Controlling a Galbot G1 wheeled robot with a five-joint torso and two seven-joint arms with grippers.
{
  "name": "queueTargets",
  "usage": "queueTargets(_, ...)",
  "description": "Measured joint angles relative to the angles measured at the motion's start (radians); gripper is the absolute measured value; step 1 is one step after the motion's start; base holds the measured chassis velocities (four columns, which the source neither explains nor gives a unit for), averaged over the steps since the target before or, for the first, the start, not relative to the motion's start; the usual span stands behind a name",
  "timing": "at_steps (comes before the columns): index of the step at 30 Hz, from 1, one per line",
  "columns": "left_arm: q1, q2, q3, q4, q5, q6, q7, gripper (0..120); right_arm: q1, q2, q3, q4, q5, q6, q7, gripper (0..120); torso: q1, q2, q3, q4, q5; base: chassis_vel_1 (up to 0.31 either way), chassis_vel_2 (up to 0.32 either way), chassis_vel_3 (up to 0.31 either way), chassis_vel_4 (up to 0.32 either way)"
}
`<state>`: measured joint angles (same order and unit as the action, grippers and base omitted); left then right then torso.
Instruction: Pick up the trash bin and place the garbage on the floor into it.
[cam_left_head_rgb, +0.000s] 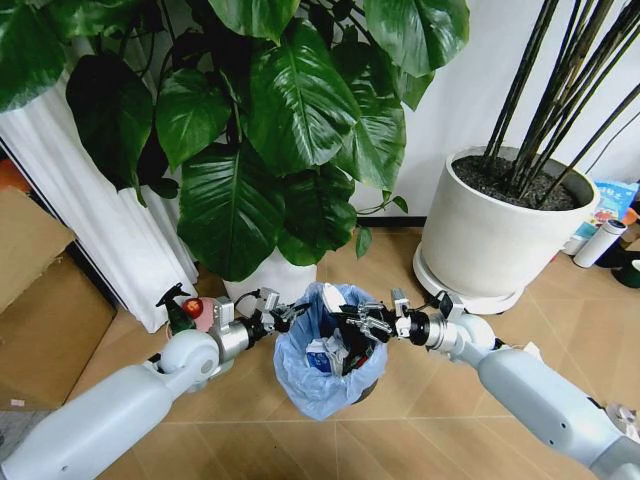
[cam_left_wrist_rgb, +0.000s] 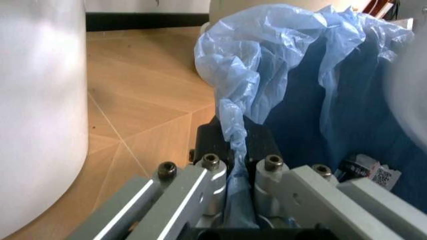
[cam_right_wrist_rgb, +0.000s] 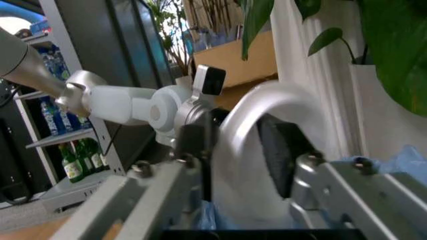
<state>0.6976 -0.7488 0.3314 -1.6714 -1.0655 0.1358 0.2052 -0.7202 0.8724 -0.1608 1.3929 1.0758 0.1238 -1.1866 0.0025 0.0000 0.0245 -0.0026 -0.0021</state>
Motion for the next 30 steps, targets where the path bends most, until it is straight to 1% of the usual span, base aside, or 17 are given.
queueTargets(3,-0.006,-0.004,0.001,0.000,-0.002,0.000,0.000,0,0.002,-0.002,-0.004,0.003,0.001,-0.001,0.001,44,0.000,0.000,0.000,0.0000,0.0002,0.000,0.000,0.000,0.000)
queueTargets(4,-0.006,-0.004,0.001,0.000,-0.002,0.000,0.000,0,0.002,-0.002,-0.004,0.003,0.001,-0.001,0.001,44,0.000,0.000,0.000,0.0000,0.0002,0.000,0.000,0.000,0.000)
queueTargets(8,-0.008,-0.004,0.001,0.001,-0.003,0.000,0.000,0,0.002,-0.009,-0.004,0.011,0.004,-0.004,0.002,61,0.000,0.000,0.000,0.0000,0.0001,0.000,0.000,0.000,0.000)
queueTargets(9,-0.008,-0.004,0.001,0.001,-0.003,0.000,0.000,0,0.002,-0.009,-0.004,0.011,0.004,-0.004,0.002,61,0.000,0.000,0.000,0.0000,0.0001,0.000,0.000,0.000,0.000)
queueTargets(10,-0.007,-0.004,0.001,0.001,-0.003,0.000,0.000,0,0.002,-0.013,-0.004,0.013,0.002,-0.006,0.001,68,0.000,0.000,0.000,0.0000,0.0002,0.000,0.000,0.000,0.000)
queueTargets(12,-0.007,-0.003,-0.001,0.001,-0.003,0.000,0.000,0,0.008,-0.018,-0.002,0.014,-0.019,-0.006,-0.002,76,0.000,0.000,0.000,0.0000,0.0003,0.000,0.000,0.000,0.000)
queueTargets(14,-0.007,-0.002,-0.002,0.001,-0.004,0.000,0.000,0,0.015,-0.021,-0.001,0.017,-0.034,-0.006,-0.002,78,0.000,0.000,0.000,-0.0001,0.0003,0.000,0.000,0.000,0.000)
queueTargets(17,-0.008,0.000,-0.003,0.001,-0.005,0.000,0.001,0,0.044,-0.033,-0.004,0.030,-0.064,-0.006,0.001,94,0.000,0.000,0.000,0.0002,0.0002,0.000,0.000,0.000,0.000)
queueTargets(19,-0.009,0.000,-0.003,0.001,-0.005,0.000,0.001,0,0.050,-0.036,-0.006,0.032,-0.069,-0.006,0.002,95,0.000,0.000,0.000,0.0002,0.0002,0.000,0.000,0.000,0.000)
queueTargets(21,-0.009,0.000,-0.004,0.000,-0.005,0.000,0.001,0,0.075,-0.057,-0.016,0.043,-0.085,-0.012,0.006,100,0.000,0.000,0.000,0.0001,0.0004,0.000,0.000,0.000,0.000)
queueTargets(25,-0.009,0.000,-0.005,0.000,-0.005,0.001,0.002,0,0.102,-0.087,-0.036,0.060,-0.086,-0.022,0.007,100,0.000,0.000,0.000,0.0000,0.0000,0.000,0.000,0.000,0.000)
queueTargets(27,-0.009,-0.002,-0.006,0.002,-0.004,0.001,0.002,0,0.116,-0.101,-0.052,0.066,-0.086,-0.026,0.007,100,0.000,0.000,0.000,0.0001,0.0006,0.000,0.000,0.000,0.000)
queueTargets(30,-0.009,-0.004,-0.008,0.004,-0.003,0.002,0.002,0,0.128,-0.116,-0.065,0.075,-0.086,-0.033,0.007,100,0.000,0.000,0.000,0.0000,-0.0001,0.000,0.000,0.000,0.000)
